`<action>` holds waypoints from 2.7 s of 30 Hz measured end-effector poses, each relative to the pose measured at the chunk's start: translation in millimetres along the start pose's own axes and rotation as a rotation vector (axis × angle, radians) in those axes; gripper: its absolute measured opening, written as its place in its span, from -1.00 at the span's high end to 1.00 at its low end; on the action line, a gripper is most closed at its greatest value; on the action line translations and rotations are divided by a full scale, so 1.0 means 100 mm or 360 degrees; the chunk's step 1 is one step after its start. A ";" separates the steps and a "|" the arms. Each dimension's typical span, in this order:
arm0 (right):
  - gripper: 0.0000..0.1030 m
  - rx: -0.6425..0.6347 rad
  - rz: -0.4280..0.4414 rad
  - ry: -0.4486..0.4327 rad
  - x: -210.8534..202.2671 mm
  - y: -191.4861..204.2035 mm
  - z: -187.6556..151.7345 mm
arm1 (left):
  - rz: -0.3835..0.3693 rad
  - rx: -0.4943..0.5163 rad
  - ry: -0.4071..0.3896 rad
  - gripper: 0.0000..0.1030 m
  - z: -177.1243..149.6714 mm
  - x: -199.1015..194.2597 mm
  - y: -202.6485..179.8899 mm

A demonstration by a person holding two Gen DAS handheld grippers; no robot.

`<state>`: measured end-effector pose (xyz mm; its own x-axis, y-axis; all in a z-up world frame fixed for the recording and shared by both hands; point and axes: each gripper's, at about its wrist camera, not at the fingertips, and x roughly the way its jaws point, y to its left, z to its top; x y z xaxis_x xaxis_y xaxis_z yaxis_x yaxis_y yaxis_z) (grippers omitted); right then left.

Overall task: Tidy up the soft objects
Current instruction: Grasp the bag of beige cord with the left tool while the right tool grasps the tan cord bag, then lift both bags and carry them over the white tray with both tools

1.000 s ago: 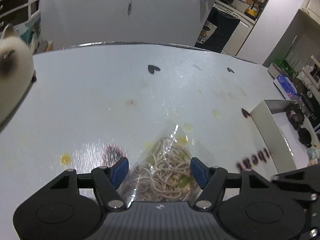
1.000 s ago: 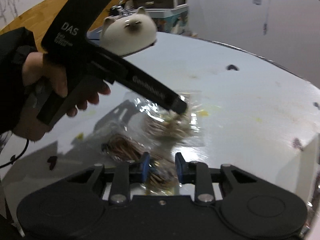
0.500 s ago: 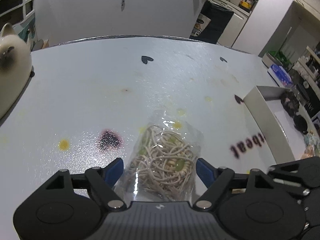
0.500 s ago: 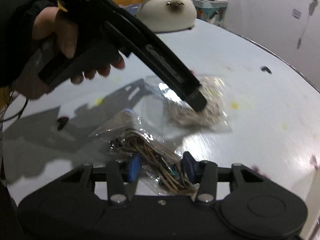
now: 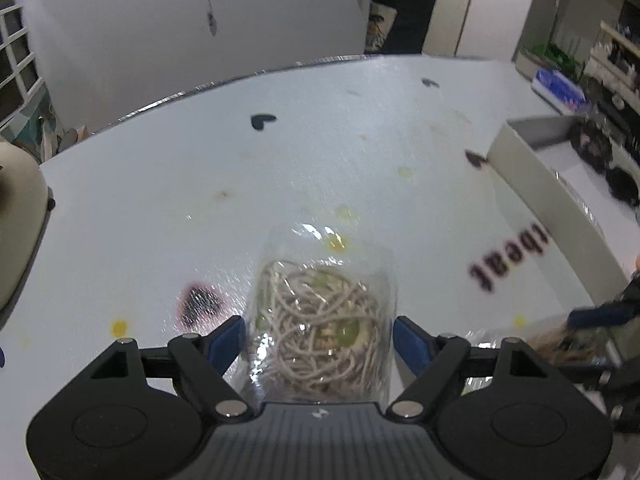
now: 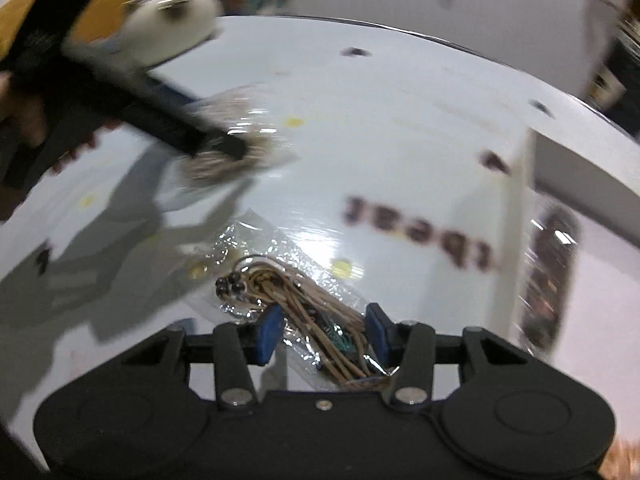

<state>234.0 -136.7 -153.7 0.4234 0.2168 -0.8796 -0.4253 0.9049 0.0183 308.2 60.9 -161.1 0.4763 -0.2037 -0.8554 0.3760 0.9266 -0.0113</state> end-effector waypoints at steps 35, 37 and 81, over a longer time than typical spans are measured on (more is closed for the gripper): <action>-0.43 -0.0572 0.0239 0.0256 0.10 0.57 -0.18 | 0.0088 -0.0478 0.0035 -0.57 -0.84 -0.50 0.12; -0.29 -0.0575 0.0245 0.0241 0.09 0.59 -0.19 | 0.0116 -0.0429 0.0051 -0.44 -0.84 -0.50 0.08; 0.48 0.0385 0.0024 -0.0437 -1.37 -1.33 -0.22 | -0.0045 -0.0750 -0.0477 -0.22 0.06 -1.26 -1.60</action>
<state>215.1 -294.9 -46.5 0.6314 0.2911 -0.7188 -0.2455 0.9542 0.1708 193.3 -63.8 -48.7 0.7024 -0.2477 -0.6673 0.0288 0.9466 -0.3210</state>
